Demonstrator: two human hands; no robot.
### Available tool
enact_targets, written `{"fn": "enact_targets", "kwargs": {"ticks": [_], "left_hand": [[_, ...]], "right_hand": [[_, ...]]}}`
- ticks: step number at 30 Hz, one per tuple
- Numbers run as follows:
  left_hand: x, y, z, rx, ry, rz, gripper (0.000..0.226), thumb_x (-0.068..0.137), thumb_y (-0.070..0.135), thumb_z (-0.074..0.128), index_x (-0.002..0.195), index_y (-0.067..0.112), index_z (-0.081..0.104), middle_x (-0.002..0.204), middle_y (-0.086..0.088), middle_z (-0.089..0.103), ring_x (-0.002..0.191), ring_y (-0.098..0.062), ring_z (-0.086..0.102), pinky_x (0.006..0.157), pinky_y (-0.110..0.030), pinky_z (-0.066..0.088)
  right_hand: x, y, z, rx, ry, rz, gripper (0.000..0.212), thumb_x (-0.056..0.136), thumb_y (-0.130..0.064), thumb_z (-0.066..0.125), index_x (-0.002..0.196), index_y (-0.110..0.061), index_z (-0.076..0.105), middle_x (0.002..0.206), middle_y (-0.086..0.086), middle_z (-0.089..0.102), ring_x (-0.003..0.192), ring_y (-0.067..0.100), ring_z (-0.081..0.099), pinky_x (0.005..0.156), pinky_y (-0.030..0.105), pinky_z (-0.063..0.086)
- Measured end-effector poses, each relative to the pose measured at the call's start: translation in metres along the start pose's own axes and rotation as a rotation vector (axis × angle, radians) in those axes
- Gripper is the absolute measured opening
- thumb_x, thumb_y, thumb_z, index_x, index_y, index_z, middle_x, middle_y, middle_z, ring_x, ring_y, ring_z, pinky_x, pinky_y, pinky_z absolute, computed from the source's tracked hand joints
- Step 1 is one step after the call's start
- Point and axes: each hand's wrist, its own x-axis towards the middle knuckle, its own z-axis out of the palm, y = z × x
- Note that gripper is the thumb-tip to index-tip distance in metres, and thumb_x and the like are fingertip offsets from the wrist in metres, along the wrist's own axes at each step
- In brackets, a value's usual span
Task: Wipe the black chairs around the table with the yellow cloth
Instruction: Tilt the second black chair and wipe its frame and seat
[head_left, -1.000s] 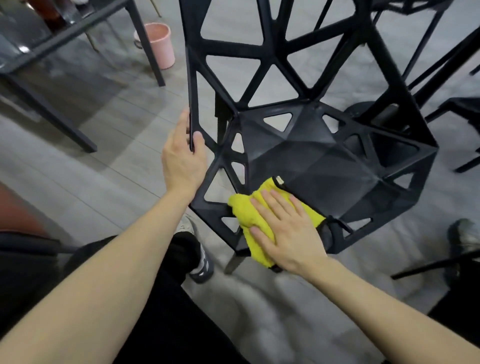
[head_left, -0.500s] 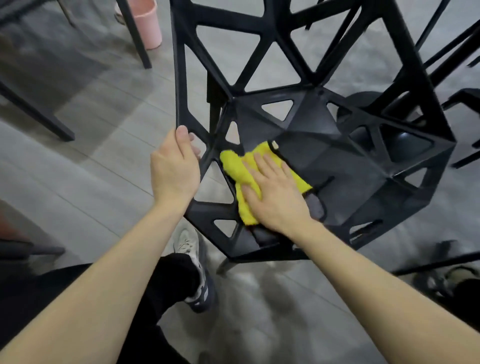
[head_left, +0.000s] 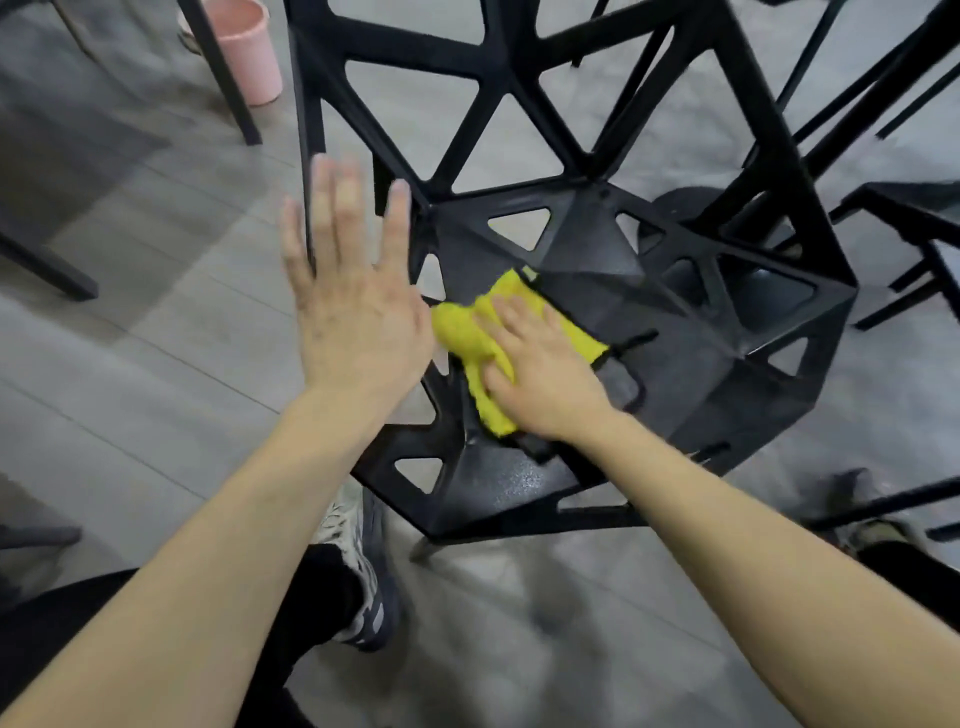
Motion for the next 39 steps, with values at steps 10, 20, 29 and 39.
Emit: {"fn": "enact_targets", "kwargs": {"ticks": [10,20,29,39], "left_hand": [[0.018,0.043,0.044,-0.048,-0.518,0.253,0.040,0.104,0.025,0.050,0.141,0.015,0.061,0.147,-0.010,0.059,0.139,-0.034,0.053,0.117,-0.048,0.040],[0.039,0.070,0.068,-0.207,-0.737,0.234,0.056,0.108,0.028,0.047,0.162,0.017,0.042,0.173,-0.013,0.030,0.162,-0.032,0.021,0.130,-0.045,0.024],[0.036,0.079,0.073,-0.004,-0.644,0.222,0.065,0.088,0.066,0.033,0.130,0.023,0.056,0.138,-0.006,0.056,0.127,-0.035,0.051,0.100,-0.050,0.047],[0.015,0.091,0.074,-0.016,-0.775,0.248,0.089,0.100,0.080,0.025,0.172,0.030,0.007,0.180,-0.016,0.003,0.167,-0.036,-0.002,0.134,-0.052,0.007]], "right_hand": [[0.059,0.139,-0.048,-0.190,-0.037,0.171,0.086,0.089,-0.074,0.020,0.166,-0.037,0.031,0.178,0.001,0.017,0.165,0.021,0.008,0.132,0.055,0.003],[-0.100,0.068,-0.037,-0.073,0.046,0.126,0.063,0.104,-0.057,0.040,0.163,-0.034,0.041,0.174,-0.002,0.026,0.164,0.016,0.015,0.134,0.046,0.011],[0.138,0.110,-0.017,-0.237,0.165,0.283,0.074,0.102,-0.054,0.033,0.166,-0.017,0.033,0.174,0.013,0.025,0.164,0.027,0.014,0.132,0.053,0.007],[-0.126,0.133,-0.068,-0.133,-0.013,0.192,0.068,0.107,-0.056,0.033,0.168,-0.028,0.028,0.177,-0.002,0.014,0.165,0.014,0.003,0.134,0.044,0.005]]}}
